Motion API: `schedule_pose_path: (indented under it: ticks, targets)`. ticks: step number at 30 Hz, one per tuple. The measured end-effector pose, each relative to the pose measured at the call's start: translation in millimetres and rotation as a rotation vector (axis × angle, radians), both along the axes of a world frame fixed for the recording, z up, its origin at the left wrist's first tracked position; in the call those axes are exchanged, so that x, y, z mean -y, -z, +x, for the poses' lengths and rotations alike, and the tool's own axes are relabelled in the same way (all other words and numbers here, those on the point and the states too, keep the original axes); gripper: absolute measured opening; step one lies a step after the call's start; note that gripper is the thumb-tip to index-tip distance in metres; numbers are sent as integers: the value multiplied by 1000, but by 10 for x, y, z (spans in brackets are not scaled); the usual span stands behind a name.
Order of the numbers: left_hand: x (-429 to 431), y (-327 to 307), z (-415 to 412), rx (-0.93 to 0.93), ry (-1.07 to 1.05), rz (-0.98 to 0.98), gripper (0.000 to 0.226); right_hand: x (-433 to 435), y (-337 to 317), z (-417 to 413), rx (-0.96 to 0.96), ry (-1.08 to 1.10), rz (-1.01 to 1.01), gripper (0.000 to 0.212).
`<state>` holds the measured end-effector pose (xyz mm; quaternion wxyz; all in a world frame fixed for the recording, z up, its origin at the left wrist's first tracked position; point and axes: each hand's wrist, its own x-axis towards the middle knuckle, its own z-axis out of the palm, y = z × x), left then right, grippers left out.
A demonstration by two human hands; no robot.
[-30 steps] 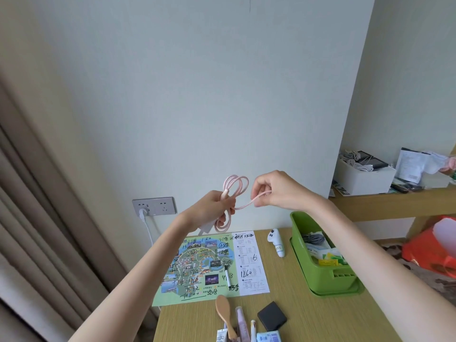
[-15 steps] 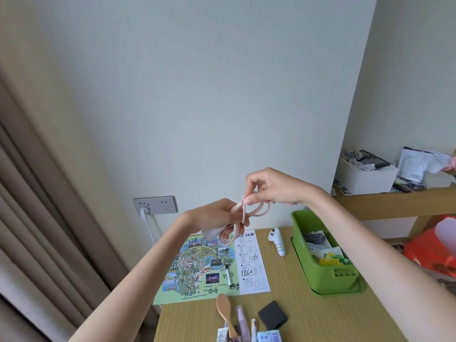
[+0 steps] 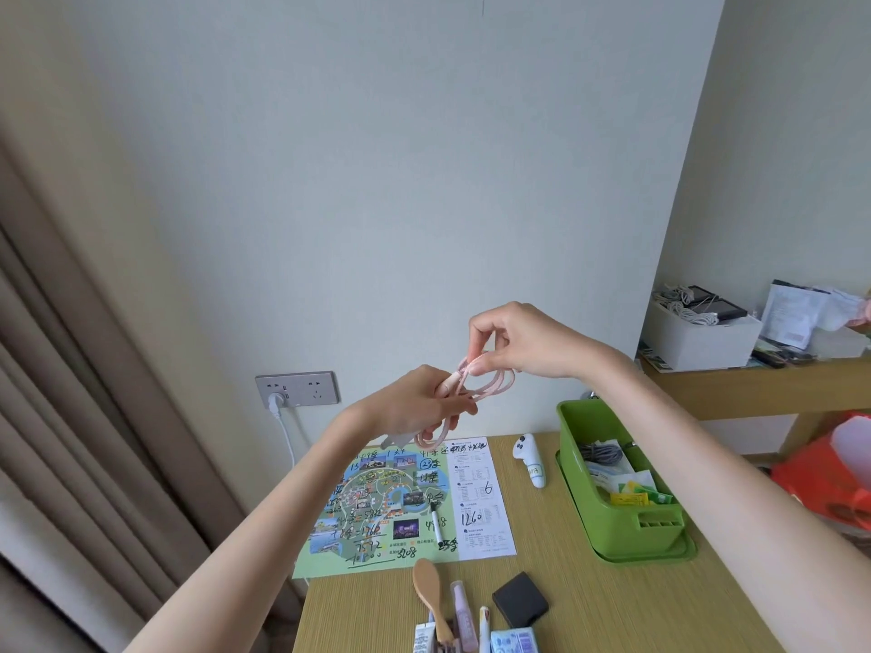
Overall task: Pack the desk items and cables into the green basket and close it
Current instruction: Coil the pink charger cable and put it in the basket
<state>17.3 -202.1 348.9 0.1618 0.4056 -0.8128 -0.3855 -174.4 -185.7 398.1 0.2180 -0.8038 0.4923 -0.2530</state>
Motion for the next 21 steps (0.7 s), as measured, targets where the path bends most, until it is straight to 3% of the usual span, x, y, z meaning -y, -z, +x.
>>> schedule_pose_path:
  ticks: [4, 7, 12, 15, 18, 21]
  targets:
    - [-28, -65, 6, 39, 58, 24, 23, 6, -103, 29, -27, -59, -47, 10]
    - [-111, -130, -21, 36, 135, 83, 25, 9, -141, 54, 81, -151, 70, 7]
    - [-221, -270, 24, -131, 212, 111, 20, 76, -51, -87, 287, -126, 267, 8]
    - [-210, -330, 61, -196, 189, 62, 17, 76, 112, -153, 405, -143, 374, 10]
    - [-147, -340, 88, -261, 96, 8, 17, 31, 266, -102, 476, -182, 339, 14]
    - [-66, -293, 117, -295, -17, -58, 25, 28, 365, -70, 625, -61, 337, 7]
